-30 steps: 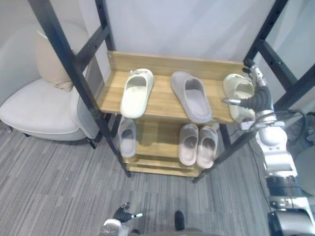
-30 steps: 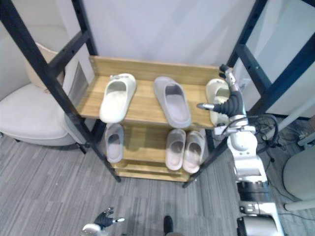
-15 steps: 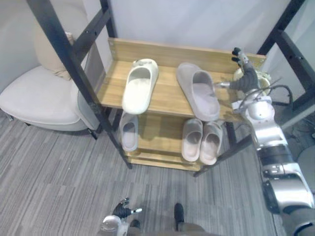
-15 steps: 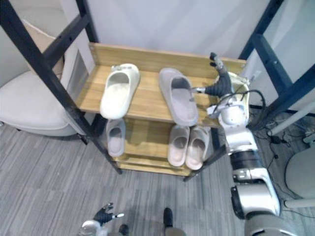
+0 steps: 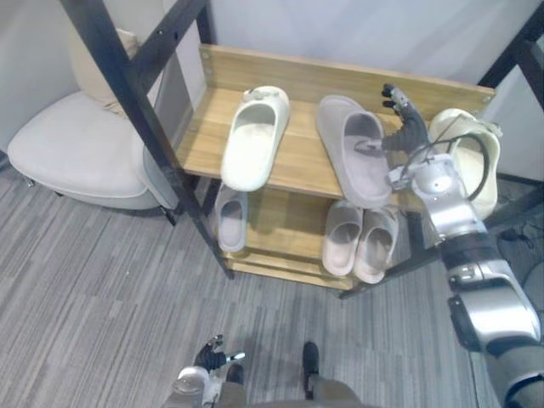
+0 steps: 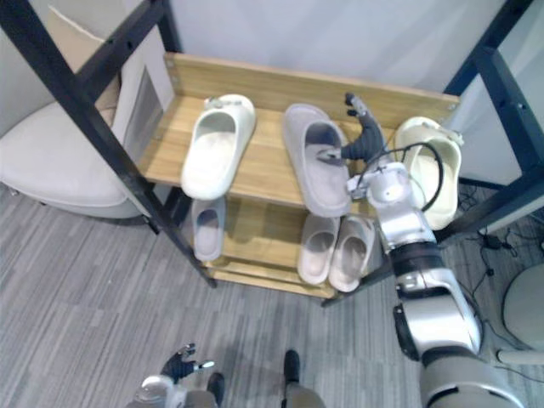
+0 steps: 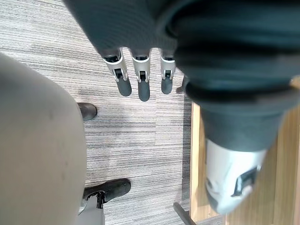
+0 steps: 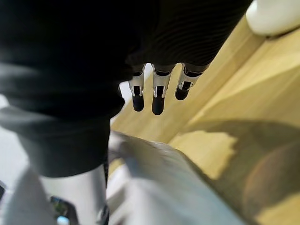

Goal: Organize the slippers on the shoe rack

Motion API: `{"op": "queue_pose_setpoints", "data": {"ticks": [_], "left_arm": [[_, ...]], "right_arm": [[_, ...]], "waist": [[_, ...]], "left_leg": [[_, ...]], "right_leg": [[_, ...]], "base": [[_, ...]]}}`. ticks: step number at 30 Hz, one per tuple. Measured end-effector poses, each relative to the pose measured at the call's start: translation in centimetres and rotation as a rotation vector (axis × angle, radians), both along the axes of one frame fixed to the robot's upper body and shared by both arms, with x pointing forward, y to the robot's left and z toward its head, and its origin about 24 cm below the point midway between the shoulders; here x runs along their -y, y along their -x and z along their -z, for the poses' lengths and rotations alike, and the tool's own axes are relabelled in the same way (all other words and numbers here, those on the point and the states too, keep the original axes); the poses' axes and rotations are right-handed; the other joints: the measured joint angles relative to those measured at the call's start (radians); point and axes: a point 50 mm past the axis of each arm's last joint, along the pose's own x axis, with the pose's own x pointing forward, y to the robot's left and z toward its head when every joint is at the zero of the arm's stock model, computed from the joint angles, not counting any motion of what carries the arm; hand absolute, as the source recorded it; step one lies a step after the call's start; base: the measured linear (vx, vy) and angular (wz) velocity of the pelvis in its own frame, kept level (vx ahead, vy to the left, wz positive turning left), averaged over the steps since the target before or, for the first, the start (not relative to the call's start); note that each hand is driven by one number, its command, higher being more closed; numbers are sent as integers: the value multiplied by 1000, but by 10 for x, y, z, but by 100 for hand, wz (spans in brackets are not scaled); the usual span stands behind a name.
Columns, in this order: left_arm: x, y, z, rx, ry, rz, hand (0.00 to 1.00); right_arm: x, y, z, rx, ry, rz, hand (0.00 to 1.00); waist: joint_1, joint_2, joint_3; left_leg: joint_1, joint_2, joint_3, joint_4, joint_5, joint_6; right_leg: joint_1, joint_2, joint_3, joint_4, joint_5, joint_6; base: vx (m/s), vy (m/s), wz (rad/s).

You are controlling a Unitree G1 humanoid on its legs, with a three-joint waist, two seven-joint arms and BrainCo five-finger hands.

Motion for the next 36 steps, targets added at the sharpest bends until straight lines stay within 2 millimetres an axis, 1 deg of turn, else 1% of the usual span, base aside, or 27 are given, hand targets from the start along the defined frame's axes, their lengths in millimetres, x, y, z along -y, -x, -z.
{"op": "queue_pose_setpoints", "data": {"ticks": [9,14,17,20,22,28,31,36], "left_arm": [[0,0,0,2,-1,-2,0],[-1,0,0,3,-2,-2,0],[-1,0,0,2,-3,-2,0],[-1,0,0,1,-3,-1,0],[-1,1,0,-1,-4,1,0],[0,0,0,-2,-12,18,0],[0,1,0,-5,-16,25,0],[0,5,2,-21,-22,35,0]], "right_arm": [[-2,0,-3,6,-50,-34,100],[-2,3,1,4,-87,-57,100],[-5,10,6,15,-102,-90,100],[-6,19,15,19,-105,-107,100],[-7,27,26,7,-106,-123,100],[-12,52,35,67,-175,-158,100],[-14,62,30,111,-177,-180,100],[-22,84,11,247,-206,-237,100]], "waist": [[2,0,2],[2,-2,3],[1,-2,3],[-1,-2,3],[-1,-3,2],[-9,-5,-1],[-15,-5,-4],[-25,-5,-21]], "left_leg": [[4,0,-8,0,0,0],[8,1,-7,0,0,0],[11,2,-5,1,0,0],[21,3,-4,2,0,0],[31,4,-5,1,0,0],[33,3,-1,5,0,0],[42,2,6,9,0,0],[42,2,11,11,0,0]], "right_leg": [[1,0,-9,0,0,0],[5,0,-9,0,0,0],[7,0,-7,0,0,0],[18,1,-6,0,0,0],[35,1,-7,0,-2,1],[36,0,-1,0,-3,1],[37,0,7,0,-3,1],[38,0,15,6,-3,2]], "base": [[6,4,3],[0,0,0],[0,0,0],[0,0,0],[-7,2,2],[-33,3,-2],[-19,2,-6],[-29,7,-4]]}}
